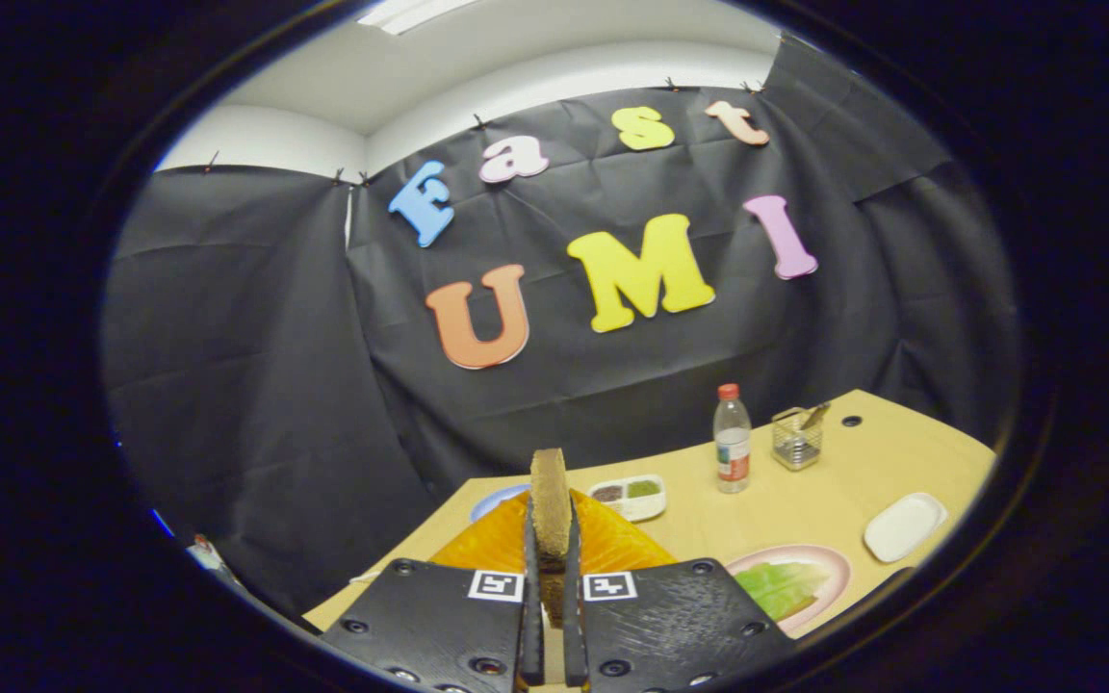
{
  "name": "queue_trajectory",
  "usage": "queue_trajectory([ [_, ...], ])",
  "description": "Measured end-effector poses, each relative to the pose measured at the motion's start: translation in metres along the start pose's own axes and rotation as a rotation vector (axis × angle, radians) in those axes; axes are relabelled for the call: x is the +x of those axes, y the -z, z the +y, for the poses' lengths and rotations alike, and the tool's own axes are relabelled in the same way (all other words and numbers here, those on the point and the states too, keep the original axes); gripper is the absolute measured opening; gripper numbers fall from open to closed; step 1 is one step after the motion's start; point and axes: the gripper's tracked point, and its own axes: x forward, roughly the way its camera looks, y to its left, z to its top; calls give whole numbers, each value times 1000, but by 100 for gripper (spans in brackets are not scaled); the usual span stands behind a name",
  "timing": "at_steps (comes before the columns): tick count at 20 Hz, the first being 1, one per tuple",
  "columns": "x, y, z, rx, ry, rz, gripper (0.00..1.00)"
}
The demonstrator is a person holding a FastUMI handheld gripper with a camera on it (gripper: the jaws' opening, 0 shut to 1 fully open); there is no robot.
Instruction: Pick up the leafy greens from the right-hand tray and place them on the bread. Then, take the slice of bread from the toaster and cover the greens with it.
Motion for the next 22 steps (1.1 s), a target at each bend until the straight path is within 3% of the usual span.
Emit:
queue_trajectory([
  [7, 3, 44, -109, 70, 142, 63, 8],
  [14, 12, 100, -128, 121, 118, 152, 8],
  [22, 15, 132, -164, 204, 105, 232, 8],
])
